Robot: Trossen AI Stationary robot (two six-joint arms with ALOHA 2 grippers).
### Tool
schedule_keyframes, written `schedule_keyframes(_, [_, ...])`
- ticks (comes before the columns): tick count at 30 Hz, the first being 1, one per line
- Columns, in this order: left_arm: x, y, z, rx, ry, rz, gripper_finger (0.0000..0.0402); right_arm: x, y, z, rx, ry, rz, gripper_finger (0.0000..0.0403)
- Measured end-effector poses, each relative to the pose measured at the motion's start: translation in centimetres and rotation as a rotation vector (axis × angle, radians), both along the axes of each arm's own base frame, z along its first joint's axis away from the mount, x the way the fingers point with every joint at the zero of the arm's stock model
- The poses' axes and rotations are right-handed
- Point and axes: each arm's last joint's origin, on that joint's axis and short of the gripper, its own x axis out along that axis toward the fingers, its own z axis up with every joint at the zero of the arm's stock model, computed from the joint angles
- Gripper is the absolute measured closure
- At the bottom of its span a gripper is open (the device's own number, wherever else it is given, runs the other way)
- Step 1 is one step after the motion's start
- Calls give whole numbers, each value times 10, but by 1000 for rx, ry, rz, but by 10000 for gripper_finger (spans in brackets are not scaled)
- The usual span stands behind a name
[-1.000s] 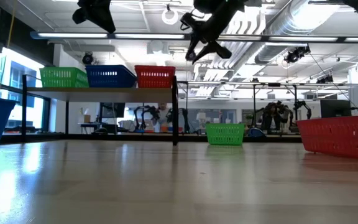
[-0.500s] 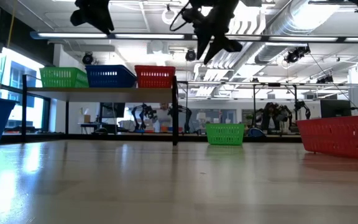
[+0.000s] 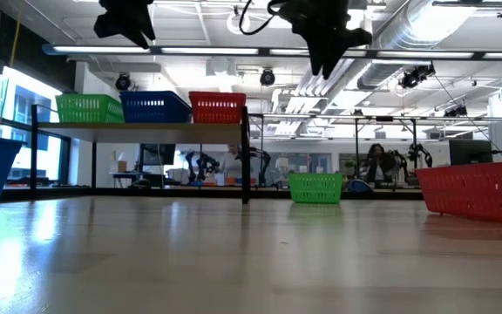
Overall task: Stack baskets on shelf by color
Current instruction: Stack the blue bin on top of the blue bin on the shelf
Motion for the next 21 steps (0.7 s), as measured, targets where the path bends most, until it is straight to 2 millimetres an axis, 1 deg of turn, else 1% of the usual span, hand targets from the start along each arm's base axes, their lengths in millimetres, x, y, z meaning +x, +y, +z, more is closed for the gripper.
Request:
schedule_keyframes(5, [5, -11, -2, -20, 21, -58, 268, -6, 9, 4, -22, 32, 9, 309])
schedule_keyframes(10, [8, -27, -6, -97, 62, -80, 268, -18, 9, 12, -67, 54, -7, 309])
schedule_keyframes(17, [10, -49, -10, -186, 121, -66, 268, -47, 2, 39, -128, -21, -18, 309])
schedule_keyframes(21, [12, -64, -12, -252, 141, -42, 268, -65, 0, 54, -133, -64, 13, 309])
